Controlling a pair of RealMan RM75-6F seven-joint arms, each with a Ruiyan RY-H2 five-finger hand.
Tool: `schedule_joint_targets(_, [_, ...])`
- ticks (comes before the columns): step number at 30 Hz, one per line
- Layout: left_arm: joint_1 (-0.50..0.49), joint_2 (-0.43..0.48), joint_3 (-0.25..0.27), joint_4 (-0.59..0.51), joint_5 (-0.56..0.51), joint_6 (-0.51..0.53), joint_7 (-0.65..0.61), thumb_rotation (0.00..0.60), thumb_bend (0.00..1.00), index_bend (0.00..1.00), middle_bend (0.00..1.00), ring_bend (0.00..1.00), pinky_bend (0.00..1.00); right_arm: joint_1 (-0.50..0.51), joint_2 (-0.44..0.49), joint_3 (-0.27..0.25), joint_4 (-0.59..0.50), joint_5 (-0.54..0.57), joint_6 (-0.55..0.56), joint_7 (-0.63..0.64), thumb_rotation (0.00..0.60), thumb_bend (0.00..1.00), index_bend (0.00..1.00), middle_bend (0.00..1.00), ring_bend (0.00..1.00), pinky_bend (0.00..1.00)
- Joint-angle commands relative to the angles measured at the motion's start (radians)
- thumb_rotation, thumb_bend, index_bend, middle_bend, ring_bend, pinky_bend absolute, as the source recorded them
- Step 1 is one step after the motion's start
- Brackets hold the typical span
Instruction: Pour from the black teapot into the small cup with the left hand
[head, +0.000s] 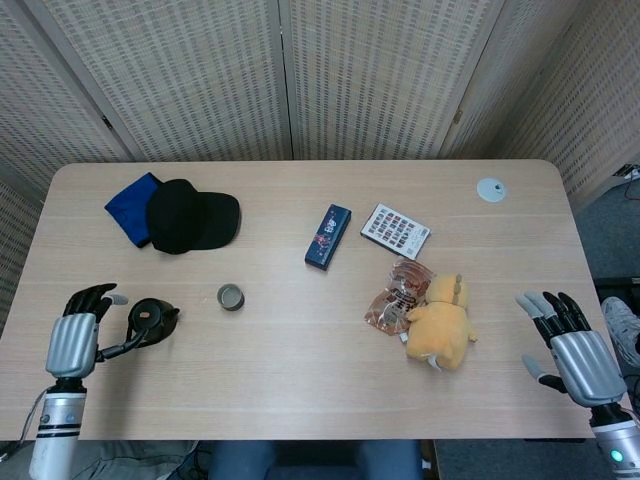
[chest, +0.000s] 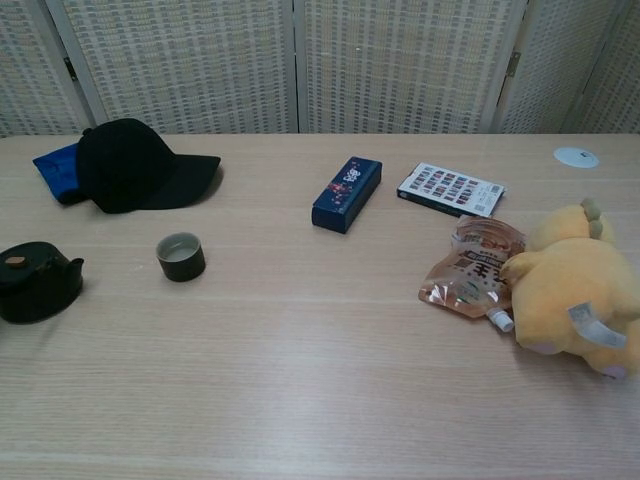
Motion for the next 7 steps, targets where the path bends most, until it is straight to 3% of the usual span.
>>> schedule_joint_targets(1, [0.038,0.034,0.024,-0.057,0.01,0.036,0.027,0.191,0.14,0.35,0.19,0.15,0.1,0.001,-0.006,0.0,0.004,-0.012,0.009,-0.004,0.6,0.29,0.03,0.09,0.0,0.01])
schedule_joint_targets(7, [0.07,0.047,0.048,-0.091,0.058,0.083,0.053,0.194,0.14,0.35,0.19,0.15,0.09,0.002,-0.011,0.0,0.001,-0.022,0.021,-0.024,0.6,0.29,0.03,0.09,0.0,0.01])
